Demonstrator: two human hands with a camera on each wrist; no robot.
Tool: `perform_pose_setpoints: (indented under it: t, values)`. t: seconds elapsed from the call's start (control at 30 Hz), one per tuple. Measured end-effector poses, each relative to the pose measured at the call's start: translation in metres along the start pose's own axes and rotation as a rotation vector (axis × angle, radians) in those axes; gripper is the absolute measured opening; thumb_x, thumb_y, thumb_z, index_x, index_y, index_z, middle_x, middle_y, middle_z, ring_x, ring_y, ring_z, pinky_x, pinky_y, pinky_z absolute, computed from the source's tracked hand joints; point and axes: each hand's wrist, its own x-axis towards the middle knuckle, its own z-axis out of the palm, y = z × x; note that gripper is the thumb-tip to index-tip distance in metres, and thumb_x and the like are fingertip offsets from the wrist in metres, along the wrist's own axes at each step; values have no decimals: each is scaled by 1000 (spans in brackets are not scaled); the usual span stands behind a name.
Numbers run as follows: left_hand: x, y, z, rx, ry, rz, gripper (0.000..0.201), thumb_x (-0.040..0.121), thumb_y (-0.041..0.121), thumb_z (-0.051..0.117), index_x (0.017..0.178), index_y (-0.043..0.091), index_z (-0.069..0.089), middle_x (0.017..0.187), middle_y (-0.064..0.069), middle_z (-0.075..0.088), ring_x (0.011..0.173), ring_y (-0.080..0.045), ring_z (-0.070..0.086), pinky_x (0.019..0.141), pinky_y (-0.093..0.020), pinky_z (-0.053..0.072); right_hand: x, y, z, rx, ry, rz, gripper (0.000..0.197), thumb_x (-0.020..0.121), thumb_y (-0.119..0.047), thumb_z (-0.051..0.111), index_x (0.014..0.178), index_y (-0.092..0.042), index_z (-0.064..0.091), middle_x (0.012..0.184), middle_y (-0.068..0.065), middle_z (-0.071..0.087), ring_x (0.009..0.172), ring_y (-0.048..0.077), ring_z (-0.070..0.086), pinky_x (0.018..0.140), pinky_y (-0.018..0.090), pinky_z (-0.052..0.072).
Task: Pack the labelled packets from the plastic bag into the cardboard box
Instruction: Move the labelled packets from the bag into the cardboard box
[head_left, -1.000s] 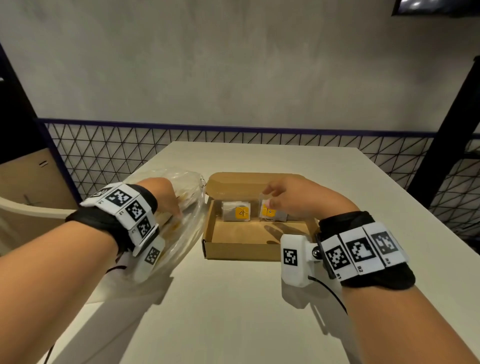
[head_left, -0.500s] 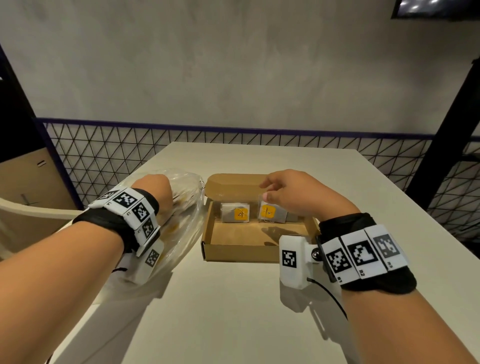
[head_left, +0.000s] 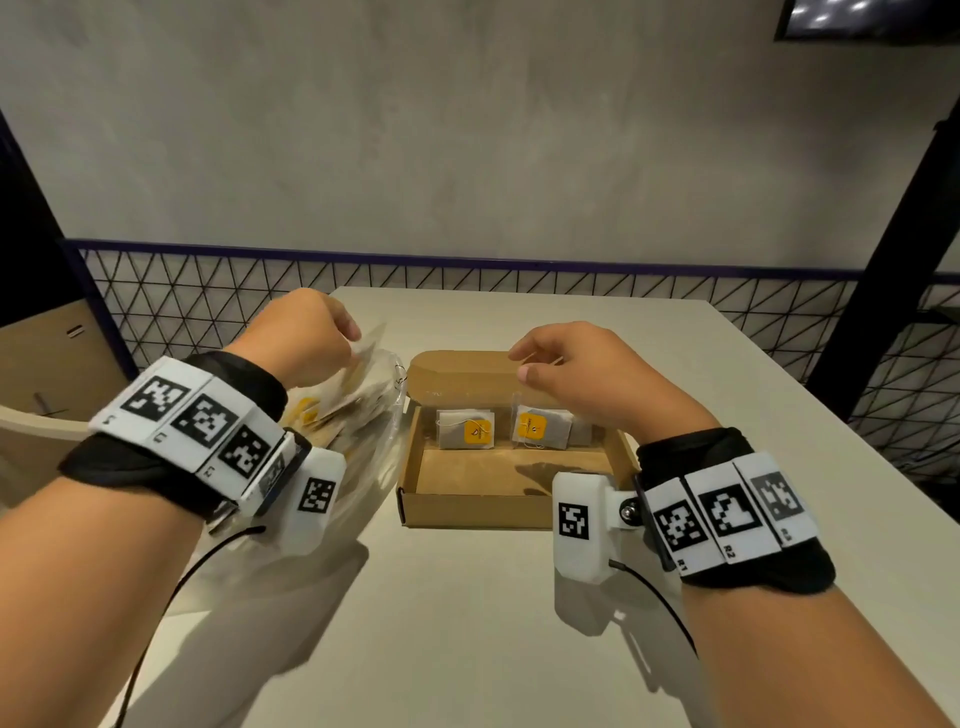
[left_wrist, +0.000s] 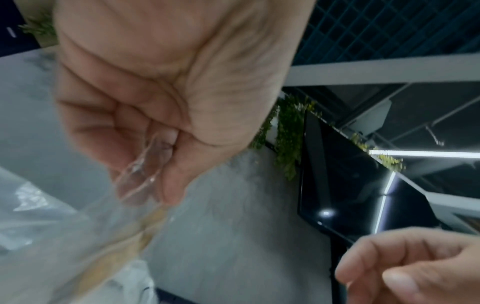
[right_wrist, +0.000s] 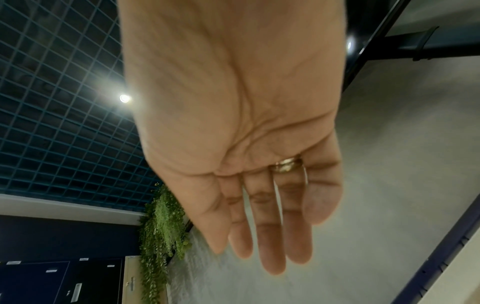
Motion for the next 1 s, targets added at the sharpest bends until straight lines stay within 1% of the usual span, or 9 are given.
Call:
perform_pose_setpoints:
  t: [0.13,0.27,0.37,0.47,0.53,0.63,0.73,0.83,1.0]
  values:
    - [-8,7,-9,-180,-15,41,7,89,10,60,87,15,66,83,0,64,77,-13,60,66,-27,49,0,-1,0,51,28,-21,24,93,-26,52,116,-27,60,101,-10,58,98,11,53,89,34,46]
    - [-17,17,-14,-397,-80,109,10,88,11,61,83,20,64,83,-3,66,80,-14,63,76,-28,53,1,-1,1,126,90,-39,32,90,-26,57,121,-32,55,104,-12,58,98,9,55,92,39,48]
    - [-26,31,-12,-502,-160,170,12,88,10,60,85,21,64,80,0,67,73,-7,62,71,-19,52,1,-2,0,199,128,-74,53,86,-24,64,133,-35,44,114,-13,49,99,7,53,89,34,50]
    - [-32,43,-7,-535,-217,236,13,87,9,60,88,21,65,78,3,65,67,-3,60,66,-15,51,-1,-3,-2,273,138,-111,66,81,-21,70,137,-36,38,108,-14,49,91,6,56,78,24,50]
    - [-34,49,-3,-536,-226,273,13,87,10,61,89,22,65,77,4,65,63,-1,59,62,-13,51,-1,-1,-4,325,152,-122,62,79,-15,71,133,-32,45,97,-10,54,86,10,60,73,22,53]
    - [-35,53,0,-621,-246,289,11,84,12,64,91,20,65,71,4,64,55,1,57,56,-12,50,-2,2,-8,408,171,-132,40,79,-9,71,111,-29,58,90,-2,60,84,17,62,79,33,57]
    - [-34,53,1,-813,-335,270,36,66,20,71,100,20,61,78,1,65,68,-9,61,64,-20,50,-2,5,-12,484,211,-157,29,81,-8,68,96,-31,58,89,-2,61,84,19,64,77,33,58]
    - [-33,50,6,-931,-403,242,49,57,20,70,105,21,57,85,2,67,74,-8,67,66,-17,55,-1,6,-14,545,285,-169,30,83,-8,66,92,-35,57,96,-3,63,95,19,63,83,36,56]
    - [-30,45,13,-1031,-383,237,24,68,25,65,89,15,60,80,3,71,76,-8,68,60,-14,54,0,9,-15,617,254,-141,23,86,-7,62,92,-29,58,103,4,67,94,18,66,77,30,58]
